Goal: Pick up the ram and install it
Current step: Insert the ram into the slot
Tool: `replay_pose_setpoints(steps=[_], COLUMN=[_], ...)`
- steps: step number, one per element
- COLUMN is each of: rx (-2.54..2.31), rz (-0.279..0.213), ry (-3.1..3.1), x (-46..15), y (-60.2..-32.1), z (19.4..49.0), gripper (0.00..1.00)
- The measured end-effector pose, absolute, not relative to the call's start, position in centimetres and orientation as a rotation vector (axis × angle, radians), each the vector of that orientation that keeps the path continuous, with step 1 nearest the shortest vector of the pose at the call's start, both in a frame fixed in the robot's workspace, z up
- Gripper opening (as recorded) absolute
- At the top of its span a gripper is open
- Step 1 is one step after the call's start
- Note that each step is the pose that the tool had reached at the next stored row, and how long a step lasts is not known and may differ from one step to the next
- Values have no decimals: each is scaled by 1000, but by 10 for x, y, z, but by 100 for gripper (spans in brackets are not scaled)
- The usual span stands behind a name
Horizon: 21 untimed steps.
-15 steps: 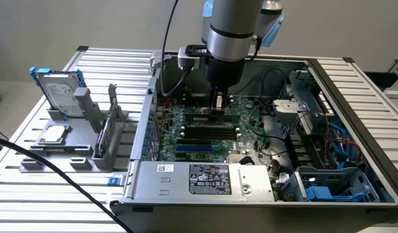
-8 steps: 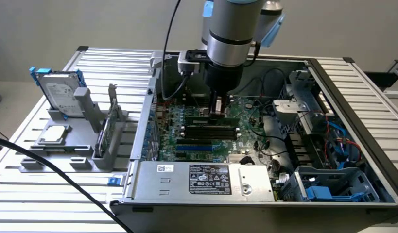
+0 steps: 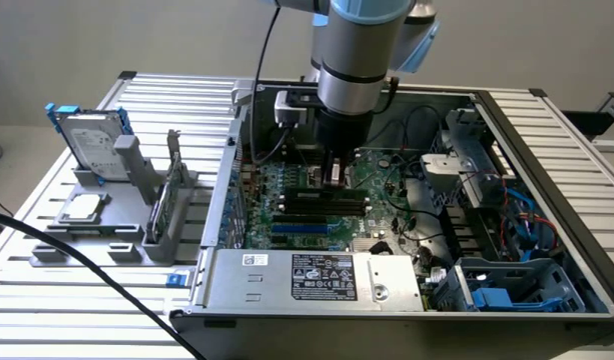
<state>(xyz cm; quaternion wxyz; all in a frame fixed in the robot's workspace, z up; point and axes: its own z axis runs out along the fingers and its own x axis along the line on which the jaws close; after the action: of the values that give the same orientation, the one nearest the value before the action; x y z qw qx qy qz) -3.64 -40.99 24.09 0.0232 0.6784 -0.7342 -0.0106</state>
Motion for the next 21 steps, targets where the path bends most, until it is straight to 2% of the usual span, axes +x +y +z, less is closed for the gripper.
replay_pose_setpoints(steps=[21], rx=[2102], rz=[-38], ry=[-2275], x=[-34], y=[-410], z=[227], gripper=[14])
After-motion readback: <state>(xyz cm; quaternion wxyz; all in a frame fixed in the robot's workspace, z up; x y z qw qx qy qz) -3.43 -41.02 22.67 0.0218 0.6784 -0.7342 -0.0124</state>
